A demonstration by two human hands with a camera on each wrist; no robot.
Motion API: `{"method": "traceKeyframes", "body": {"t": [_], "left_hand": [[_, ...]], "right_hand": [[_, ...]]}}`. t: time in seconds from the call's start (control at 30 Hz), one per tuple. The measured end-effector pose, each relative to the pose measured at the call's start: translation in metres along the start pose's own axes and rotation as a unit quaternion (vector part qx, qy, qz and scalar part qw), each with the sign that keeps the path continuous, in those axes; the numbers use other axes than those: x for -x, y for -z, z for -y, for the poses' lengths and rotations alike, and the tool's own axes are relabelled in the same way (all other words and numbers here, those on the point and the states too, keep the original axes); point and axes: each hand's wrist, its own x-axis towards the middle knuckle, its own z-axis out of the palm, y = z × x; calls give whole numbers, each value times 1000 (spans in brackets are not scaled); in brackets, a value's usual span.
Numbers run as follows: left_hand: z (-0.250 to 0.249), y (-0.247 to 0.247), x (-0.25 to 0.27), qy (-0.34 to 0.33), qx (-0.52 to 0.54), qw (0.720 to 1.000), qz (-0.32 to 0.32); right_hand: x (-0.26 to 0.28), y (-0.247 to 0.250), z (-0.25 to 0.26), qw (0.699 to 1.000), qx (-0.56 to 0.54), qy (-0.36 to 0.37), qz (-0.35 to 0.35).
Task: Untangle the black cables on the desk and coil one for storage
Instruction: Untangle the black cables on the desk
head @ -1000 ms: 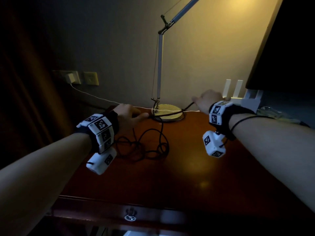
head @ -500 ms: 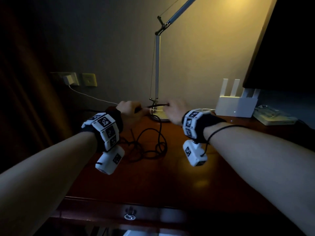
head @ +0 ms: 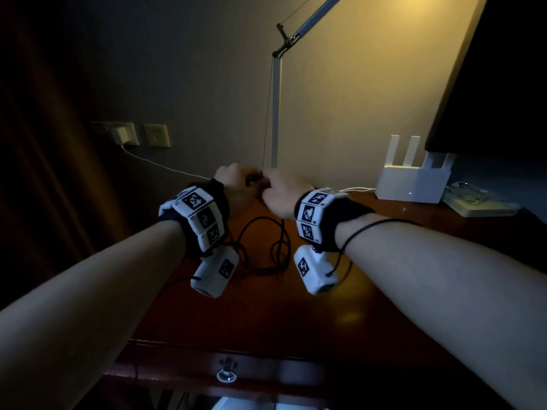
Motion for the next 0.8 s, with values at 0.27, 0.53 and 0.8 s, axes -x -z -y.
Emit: {"method": "traceKeyframes", "body": {"t": [0.27, 0.53, 0.8], "left_hand": [[34, -2, 7, 38, 54, 997, 29], [5, -8, 2, 11, 49, 999, -7], [42, -2, 11, 46, 57, 996, 50]], "right_hand": [[8, 28, -52, 970, 170, -159, -65], [7, 8, 1, 992, 110, 15, -63], [12, 43, -54, 951, 184, -208, -138]]}}
